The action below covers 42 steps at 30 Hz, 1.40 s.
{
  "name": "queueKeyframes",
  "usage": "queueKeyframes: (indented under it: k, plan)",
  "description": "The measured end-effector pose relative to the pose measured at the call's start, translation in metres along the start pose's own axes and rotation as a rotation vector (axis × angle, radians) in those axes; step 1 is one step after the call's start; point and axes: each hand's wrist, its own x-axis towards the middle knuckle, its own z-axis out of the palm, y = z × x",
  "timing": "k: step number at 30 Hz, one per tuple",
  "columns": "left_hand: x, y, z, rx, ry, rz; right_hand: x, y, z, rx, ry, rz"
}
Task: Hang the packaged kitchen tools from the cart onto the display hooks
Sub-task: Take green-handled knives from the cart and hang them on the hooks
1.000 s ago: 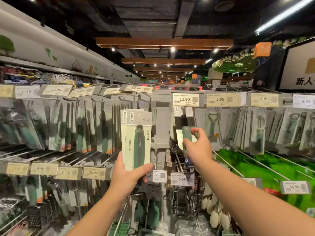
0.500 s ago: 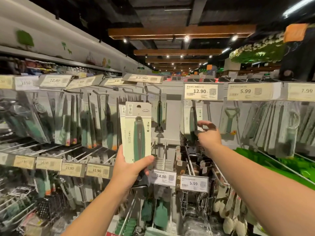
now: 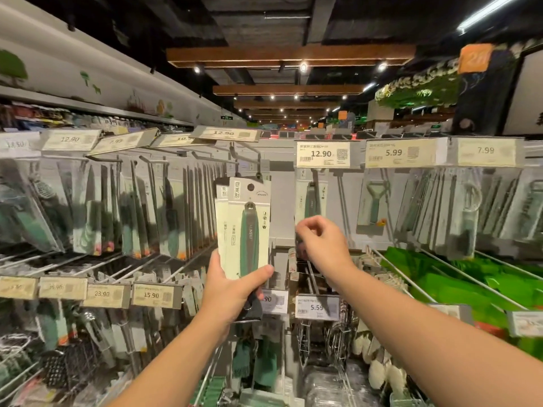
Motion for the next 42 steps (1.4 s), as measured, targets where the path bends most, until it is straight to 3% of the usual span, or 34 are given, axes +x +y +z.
queueKeyframes:
  k: [4,12,25,31,38,42]
  plan:
    - [-0.007,0.0,0.014,0.037,-0.007,0.021,-0.044,-0.024,0.021,0.022,-0.147,-0.098]
    - [-0.02,0.005,0.015,0.156,-0.018,0.049,-0.062,-0.03,0.029,-0.206,-0.138,-0.14]
    - [-0.031,0.016,-0.009,0.059,-0.054,-0.056,-0.065,-0.016,-0.025,-0.307,0.214,-0.249]
    - [-0.03,0.017,-0.011,0.091,-0.032,-0.083,-0.056,-0.022,-0.037,-0.372,0.284,-0.28]
    - [-0.026,0.02,-0.007,0.109,-0.056,-0.046,-0.036,-0.024,-0.035,-0.421,0.184,-0.174]
    - [-0.021,0.024,-0.001,-0.113,-0.093,-0.133,-0.013,-0.028,-0.036,-0.439,0.074,-0.073]
